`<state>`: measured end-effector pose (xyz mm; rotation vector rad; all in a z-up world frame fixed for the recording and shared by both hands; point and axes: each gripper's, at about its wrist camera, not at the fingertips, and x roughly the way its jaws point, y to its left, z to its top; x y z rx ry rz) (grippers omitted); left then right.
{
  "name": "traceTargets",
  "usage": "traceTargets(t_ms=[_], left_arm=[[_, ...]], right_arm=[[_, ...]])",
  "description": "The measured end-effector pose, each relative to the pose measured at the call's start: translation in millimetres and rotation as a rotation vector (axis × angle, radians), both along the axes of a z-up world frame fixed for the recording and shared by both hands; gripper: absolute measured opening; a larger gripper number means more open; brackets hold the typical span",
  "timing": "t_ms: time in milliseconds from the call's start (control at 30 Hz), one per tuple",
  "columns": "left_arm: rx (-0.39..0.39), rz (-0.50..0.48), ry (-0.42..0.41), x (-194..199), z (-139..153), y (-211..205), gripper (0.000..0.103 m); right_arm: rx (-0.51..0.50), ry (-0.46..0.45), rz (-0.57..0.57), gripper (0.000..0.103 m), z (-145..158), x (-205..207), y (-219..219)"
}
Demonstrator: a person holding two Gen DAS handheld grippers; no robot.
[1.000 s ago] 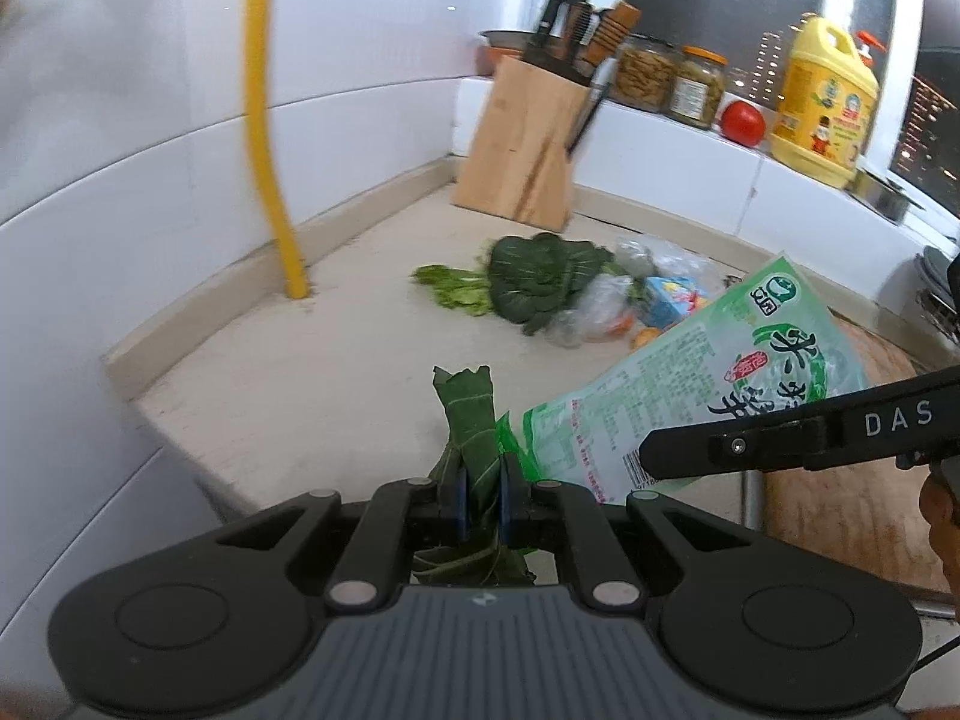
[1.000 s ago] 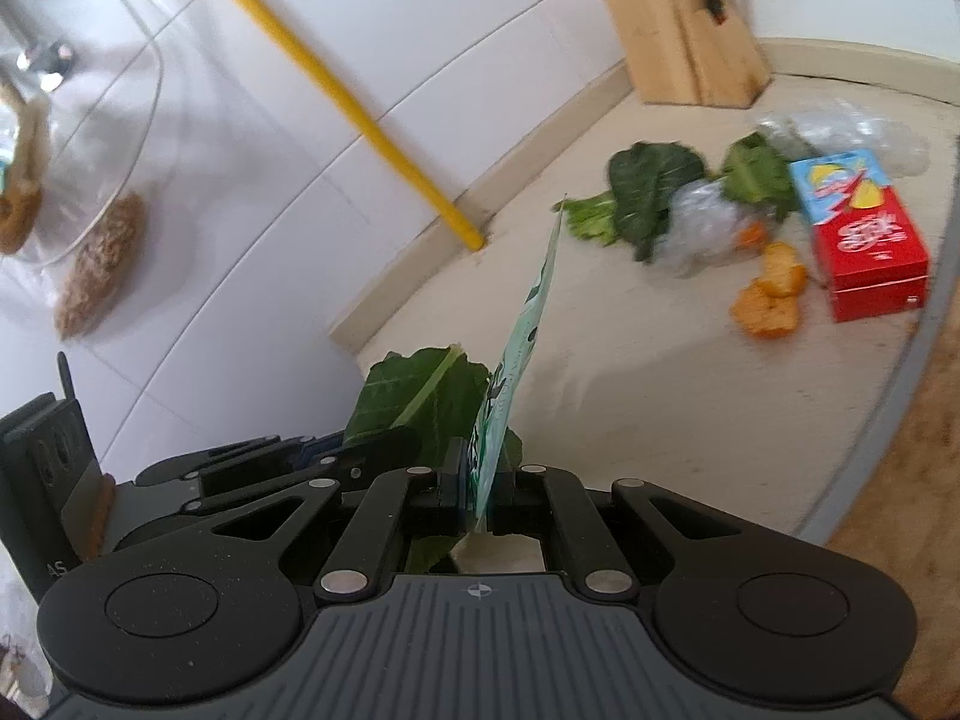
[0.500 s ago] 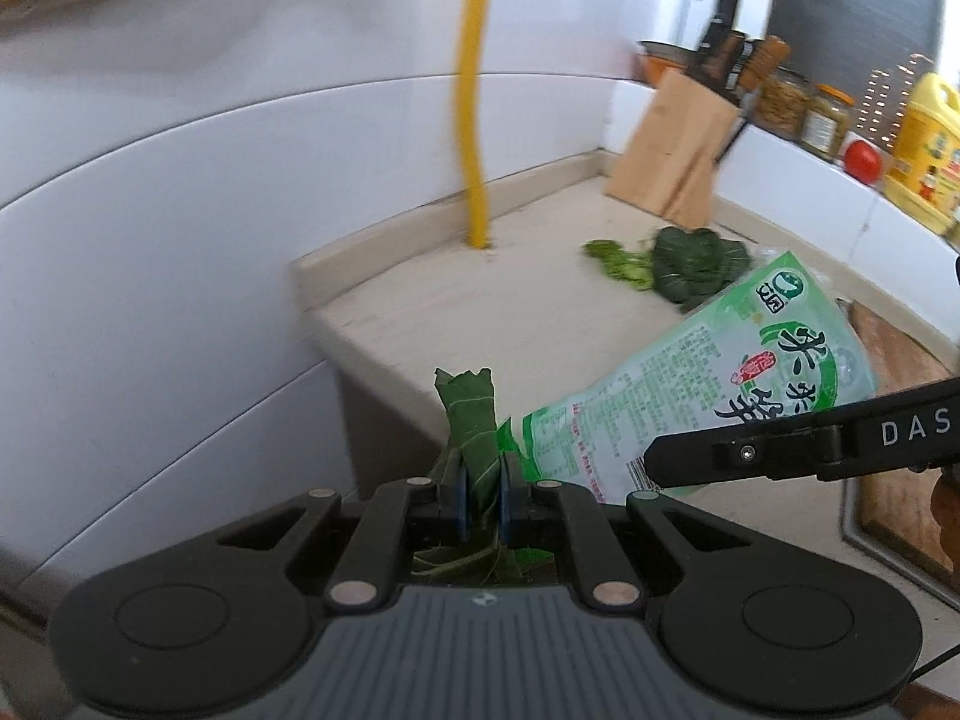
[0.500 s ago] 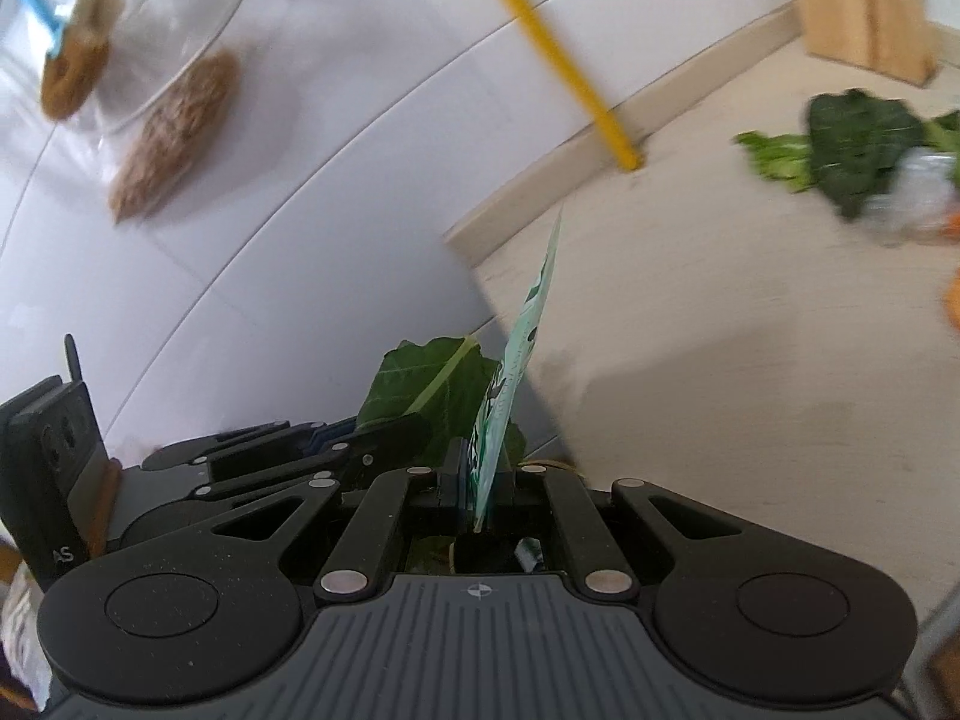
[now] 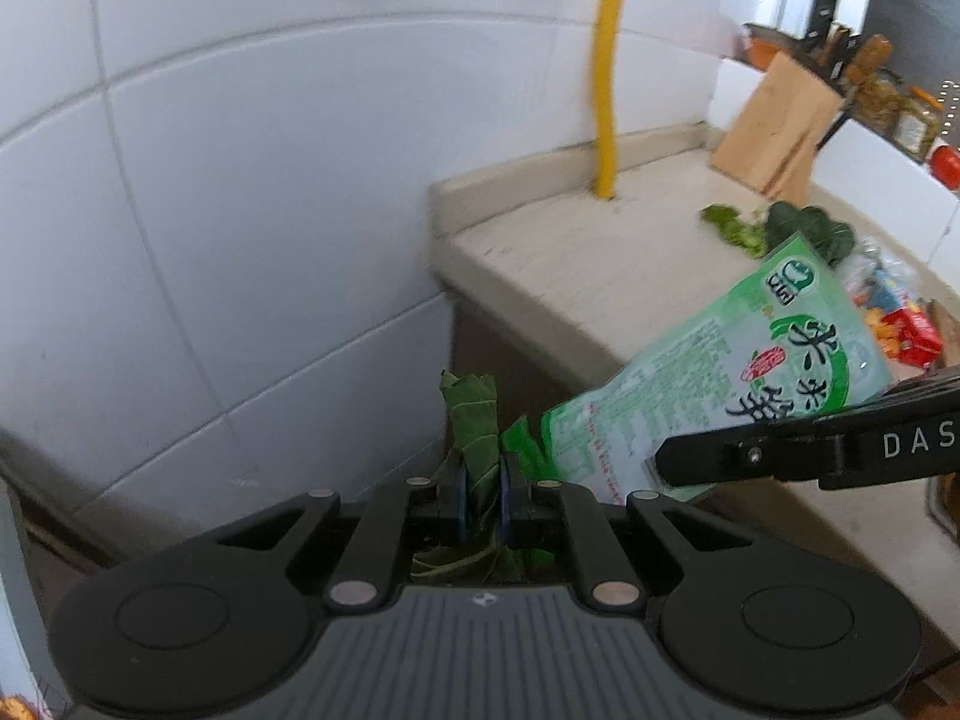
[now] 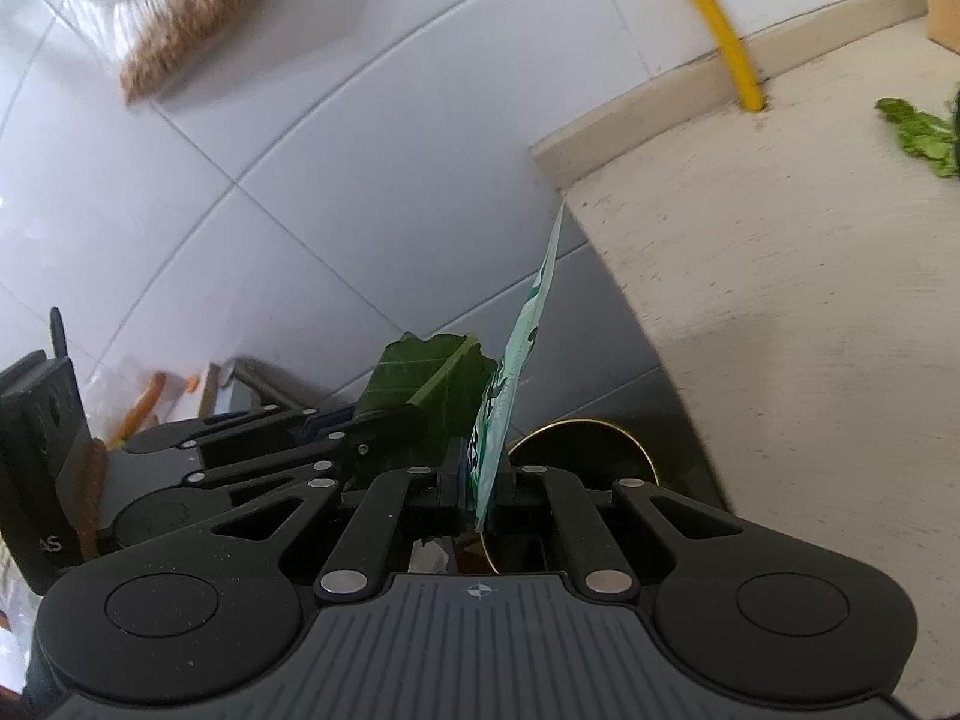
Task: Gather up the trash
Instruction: 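Open the left tool to drop the leaf while the right tool opens to drop the package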
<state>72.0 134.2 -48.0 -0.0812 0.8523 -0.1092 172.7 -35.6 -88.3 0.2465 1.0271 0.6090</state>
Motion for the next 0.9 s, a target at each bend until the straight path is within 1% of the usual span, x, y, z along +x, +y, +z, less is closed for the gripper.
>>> traceTargets(t_ms=[200, 300, 400, 467, 567, 600, 633, 767, 900], left_arm=[[0.019, 0.028, 0.053, 8, -20, 17, 0.006], [0.015, 0.031, 0.081, 11, -29, 23, 0.006], [0.016, 0.034, 0.114, 15, -38, 28, 0.008], [0.018, 0.042, 0.132, 18, -43, 31, 0.012], [0.019, 0.061, 0.149, 23, -49, 37, 0.024], [0.019, 0.067, 0.153, 23, -51, 39, 0.032], [0.019, 0.071, 0.159, 24, -53, 40, 0.036], [0.012, 0.07, 0.167, 24, -57, 43, 0.036], [0.004, 0.064, 0.166, 24, -58, 44, 0.037]], right_arm=[[-0.061, 0.02, 0.016, 0.009, -19, 12, 26], [-0.087, 0.043, 0.032, 0.009, -30, 16, 38], [-0.115, 0.063, 0.051, 0.014, -41, 20, 50], [-0.135, 0.077, 0.061, 0.016, -48, 24, 58], [-0.16, 0.094, 0.081, 0.019, -58, 31, 71], [-0.169, 0.097, 0.082, 0.02, -62, 32, 74], [-0.176, 0.102, 0.086, 0.02, -65, 34, 78], [-0.19, 0.117, 0.086, 0.024, -71, 37, 81], [-0.195, 0.118, 0.067, 0.028, -69, 35, 76]])
